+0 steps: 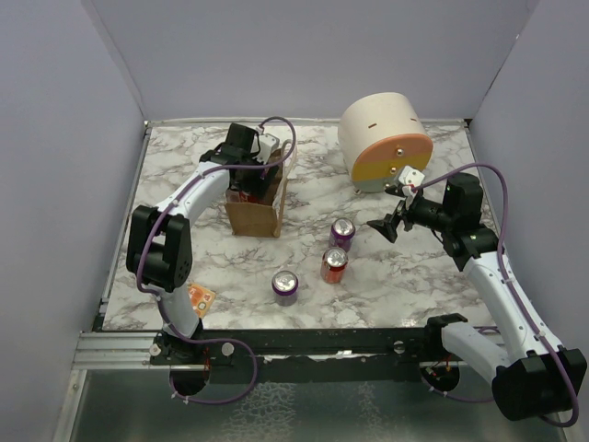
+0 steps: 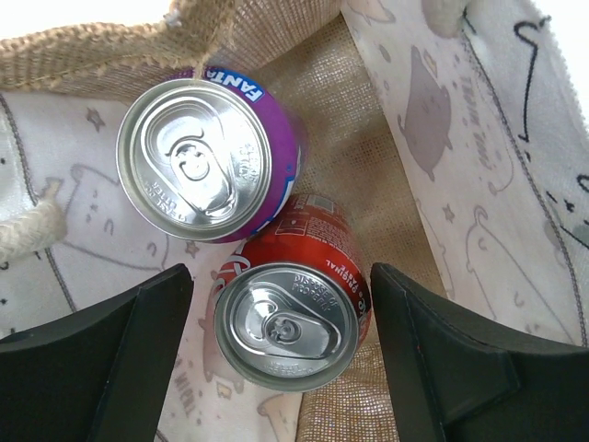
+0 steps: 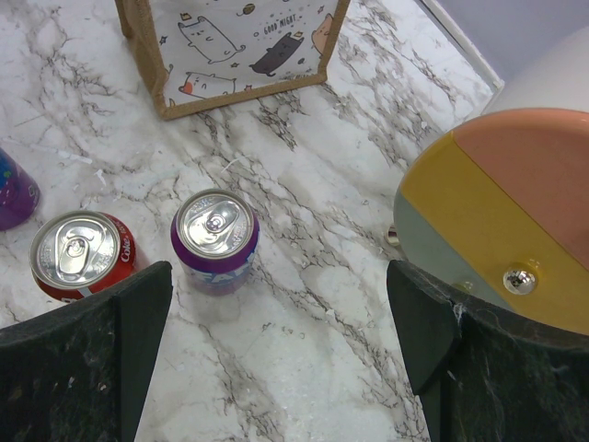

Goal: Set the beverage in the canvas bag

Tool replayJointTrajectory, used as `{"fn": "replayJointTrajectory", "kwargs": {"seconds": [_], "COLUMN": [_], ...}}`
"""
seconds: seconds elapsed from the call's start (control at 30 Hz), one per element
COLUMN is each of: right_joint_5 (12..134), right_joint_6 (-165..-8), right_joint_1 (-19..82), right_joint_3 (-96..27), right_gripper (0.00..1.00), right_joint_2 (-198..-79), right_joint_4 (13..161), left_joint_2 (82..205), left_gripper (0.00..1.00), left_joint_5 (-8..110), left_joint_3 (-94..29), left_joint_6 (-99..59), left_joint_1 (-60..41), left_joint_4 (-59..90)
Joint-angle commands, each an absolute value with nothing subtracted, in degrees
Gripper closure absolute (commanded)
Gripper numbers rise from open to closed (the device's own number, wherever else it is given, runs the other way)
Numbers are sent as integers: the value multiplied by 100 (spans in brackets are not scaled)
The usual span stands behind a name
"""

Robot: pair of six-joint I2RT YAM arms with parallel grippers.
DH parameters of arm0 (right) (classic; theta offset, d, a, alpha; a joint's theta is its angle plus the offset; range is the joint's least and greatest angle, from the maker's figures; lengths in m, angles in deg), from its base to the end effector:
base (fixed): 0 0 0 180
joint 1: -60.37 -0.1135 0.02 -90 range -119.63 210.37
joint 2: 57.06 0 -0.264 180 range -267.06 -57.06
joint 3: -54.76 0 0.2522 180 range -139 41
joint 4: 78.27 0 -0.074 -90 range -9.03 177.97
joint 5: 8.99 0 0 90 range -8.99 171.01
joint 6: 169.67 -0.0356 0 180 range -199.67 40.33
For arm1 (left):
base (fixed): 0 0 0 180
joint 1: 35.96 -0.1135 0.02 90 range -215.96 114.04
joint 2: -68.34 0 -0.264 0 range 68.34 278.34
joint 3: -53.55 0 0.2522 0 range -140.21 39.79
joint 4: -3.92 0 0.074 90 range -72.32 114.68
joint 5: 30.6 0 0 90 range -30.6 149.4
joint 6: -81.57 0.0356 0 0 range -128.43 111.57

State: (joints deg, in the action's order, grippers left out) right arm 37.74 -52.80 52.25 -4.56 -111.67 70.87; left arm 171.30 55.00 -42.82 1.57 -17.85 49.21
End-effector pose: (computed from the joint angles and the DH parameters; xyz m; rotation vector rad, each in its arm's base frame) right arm 0.2026 0.0536 0.3054 -1.0075 1.6522 0.5445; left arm 0.3768 -0.1261 0.2557 0.6339 2.3966 -0.1556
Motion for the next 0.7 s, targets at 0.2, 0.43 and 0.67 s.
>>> {"fn": "replayJointTrajectory", "kwargs": {"seconds": [0.2,0.43,0.67], "right_joint_5": [3766,3760,3772], "right_joint_6": [-5240,-5236,-5231], "right_joint_1": [5262,5264,5264], "right_joint_3": [-404,-404,-407], "right_gripper": [0,0,0], "right_joint_2": [-11095,-11099,-11099], "right_joint_4": [7136,7136,7136], "left_joint_2": [16786,16596,16390], "left_gripper": [18,17,17], "left_joint_5": [5730,5847,5830], "left_joint_3": [-4567,-4632,-4688], "left_joint_6": [194,247,282], "left_joint_1": [-1816,-1820,-1816], "left_joint_4": [4936,4929,4970]}}
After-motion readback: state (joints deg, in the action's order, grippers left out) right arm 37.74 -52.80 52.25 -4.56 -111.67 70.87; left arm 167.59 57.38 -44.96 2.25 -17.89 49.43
